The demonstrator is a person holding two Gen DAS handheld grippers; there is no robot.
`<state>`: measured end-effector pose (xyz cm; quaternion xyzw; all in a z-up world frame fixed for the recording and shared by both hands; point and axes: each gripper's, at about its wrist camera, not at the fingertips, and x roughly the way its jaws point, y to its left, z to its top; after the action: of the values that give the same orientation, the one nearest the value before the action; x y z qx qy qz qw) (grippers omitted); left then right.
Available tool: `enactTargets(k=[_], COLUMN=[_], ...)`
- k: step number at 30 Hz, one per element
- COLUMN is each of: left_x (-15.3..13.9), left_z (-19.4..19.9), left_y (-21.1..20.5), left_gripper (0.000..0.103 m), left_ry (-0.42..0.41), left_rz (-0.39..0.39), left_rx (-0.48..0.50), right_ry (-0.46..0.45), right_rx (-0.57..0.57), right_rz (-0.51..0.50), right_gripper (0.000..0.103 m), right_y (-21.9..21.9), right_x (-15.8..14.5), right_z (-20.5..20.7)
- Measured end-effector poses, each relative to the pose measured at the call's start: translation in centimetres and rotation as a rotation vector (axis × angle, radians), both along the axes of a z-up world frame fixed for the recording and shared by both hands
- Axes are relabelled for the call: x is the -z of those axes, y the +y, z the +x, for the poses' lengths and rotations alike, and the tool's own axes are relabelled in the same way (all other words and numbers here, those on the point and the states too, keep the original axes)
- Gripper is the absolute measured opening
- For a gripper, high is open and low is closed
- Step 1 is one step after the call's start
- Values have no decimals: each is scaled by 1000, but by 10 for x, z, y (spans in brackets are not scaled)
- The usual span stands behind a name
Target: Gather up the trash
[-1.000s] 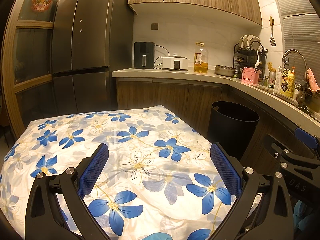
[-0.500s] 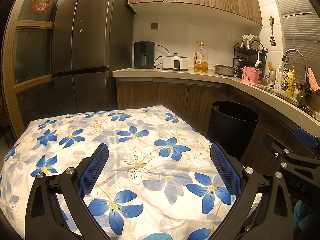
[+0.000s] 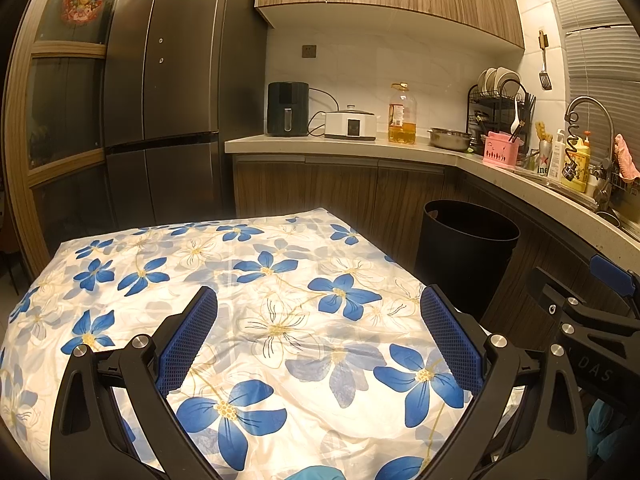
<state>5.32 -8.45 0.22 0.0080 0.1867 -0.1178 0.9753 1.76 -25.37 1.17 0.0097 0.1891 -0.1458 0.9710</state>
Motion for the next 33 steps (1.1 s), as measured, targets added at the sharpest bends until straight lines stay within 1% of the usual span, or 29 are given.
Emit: enactTargets(k=[20, 24, 28, 30, 31, 33], left_x=[3, 2, 3, 3, 4, 4], left_z=[3, 0, -1, -1, -1, 0], left_y=[2, -2, -2, 0, 0, 0], left_gripper=[97, 97, 97, 91, 91, 85], left_ry=[7, -8, -17, -17, -15, -14], left_rz=[9, 34, 34, 38, 36, 36], left_rx=[-5, -1, -4, -12, -11, -12], right_ry=[1, 0, 1, 0, 0, 0], right_rx=[0, -2, 1, 5, 7, 10], right_rz=[1, 1, 1, 3, 5, 6], right_gripper=[94, 94, 94, 94, 94, 94], right_y=[-1, -2, -2, -3, -4, -5], right_x=[1, 1, 1, 1, 2, 3], right_z=[0, 0, 0, 0, 0, 0])
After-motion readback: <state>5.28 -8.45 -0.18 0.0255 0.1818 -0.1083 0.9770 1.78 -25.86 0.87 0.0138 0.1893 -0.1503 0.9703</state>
